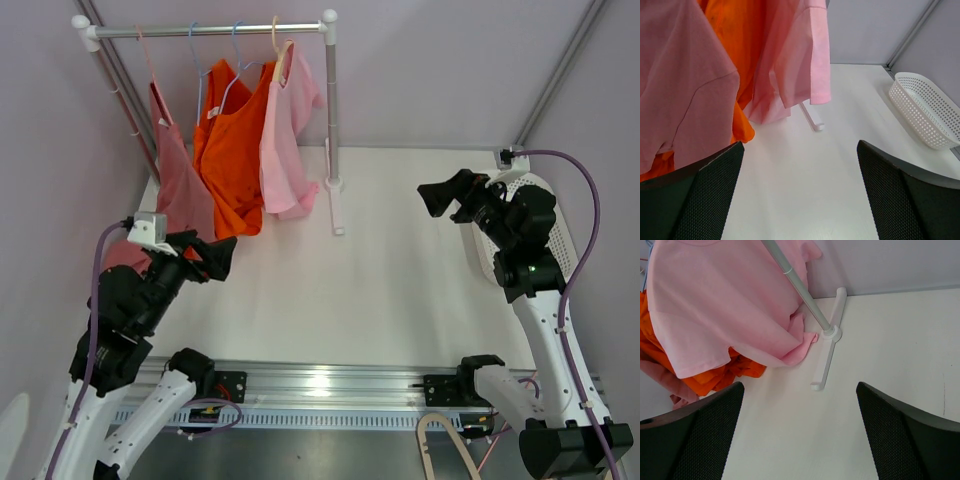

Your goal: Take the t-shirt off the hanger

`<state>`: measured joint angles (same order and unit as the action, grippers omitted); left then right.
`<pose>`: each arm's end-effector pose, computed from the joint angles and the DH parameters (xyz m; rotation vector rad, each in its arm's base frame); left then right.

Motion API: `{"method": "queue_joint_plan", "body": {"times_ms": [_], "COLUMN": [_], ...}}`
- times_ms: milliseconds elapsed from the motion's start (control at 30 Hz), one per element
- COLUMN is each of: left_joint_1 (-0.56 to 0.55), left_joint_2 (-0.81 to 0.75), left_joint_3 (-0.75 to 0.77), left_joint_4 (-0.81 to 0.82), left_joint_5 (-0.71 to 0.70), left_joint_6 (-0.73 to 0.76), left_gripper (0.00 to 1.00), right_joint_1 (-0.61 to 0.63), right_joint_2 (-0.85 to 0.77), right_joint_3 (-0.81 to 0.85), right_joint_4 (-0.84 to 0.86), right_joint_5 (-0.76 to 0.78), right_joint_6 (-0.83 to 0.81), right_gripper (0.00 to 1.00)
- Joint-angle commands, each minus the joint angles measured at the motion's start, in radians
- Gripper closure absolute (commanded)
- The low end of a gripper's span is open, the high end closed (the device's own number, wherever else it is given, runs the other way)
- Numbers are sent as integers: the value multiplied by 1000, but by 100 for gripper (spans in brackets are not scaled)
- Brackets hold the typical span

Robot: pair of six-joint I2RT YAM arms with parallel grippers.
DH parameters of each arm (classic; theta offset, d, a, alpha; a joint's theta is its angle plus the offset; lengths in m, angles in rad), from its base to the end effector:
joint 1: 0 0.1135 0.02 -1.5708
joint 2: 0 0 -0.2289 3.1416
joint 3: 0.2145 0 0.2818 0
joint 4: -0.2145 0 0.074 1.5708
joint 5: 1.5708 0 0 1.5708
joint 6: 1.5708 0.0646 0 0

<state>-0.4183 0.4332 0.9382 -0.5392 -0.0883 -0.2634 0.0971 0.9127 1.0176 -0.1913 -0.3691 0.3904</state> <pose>0.1508 -0.0608 0.3906 0.0565 1.6229 -0.4566 0.2777 0.0505 0.3715 -0.0388 1.6950 0.6726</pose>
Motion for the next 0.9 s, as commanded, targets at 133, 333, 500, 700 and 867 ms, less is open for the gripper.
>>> {"method": "queue_joint_plan", "body": {"times_ms": [133, 333, 500, 700, 867], "left_joint_1": [7, 7, 9, 9, 9], "left_joint_2": [71, 384, 619, 869, 1094], "left_joint_3": [108, 394, 586, 781, 1060], "left_joint_4": [178, 156, 220, 373, 299], "left_joint_5": [84, 84, 12, 26, -19], "left_joint_6": [55, 1, 0, 62, 125], "left_gripper": [0, 0, 0, 1, 0], "right_joint_1": [6, 9, 18, 32, 38], "right_joint_2": [-27, -89, -113, -120, -124], "right_joint_3": [13, -40, -57, -16, 10], "right_joint_4": [1, 36, 50, 30, 7], "right_joint_5": [9, -28, -53, -74, -48], "right_joint_6": [-15, 16, 36, 44, 21], "right_gripper": [0, 1, 0, 1, 1]}}
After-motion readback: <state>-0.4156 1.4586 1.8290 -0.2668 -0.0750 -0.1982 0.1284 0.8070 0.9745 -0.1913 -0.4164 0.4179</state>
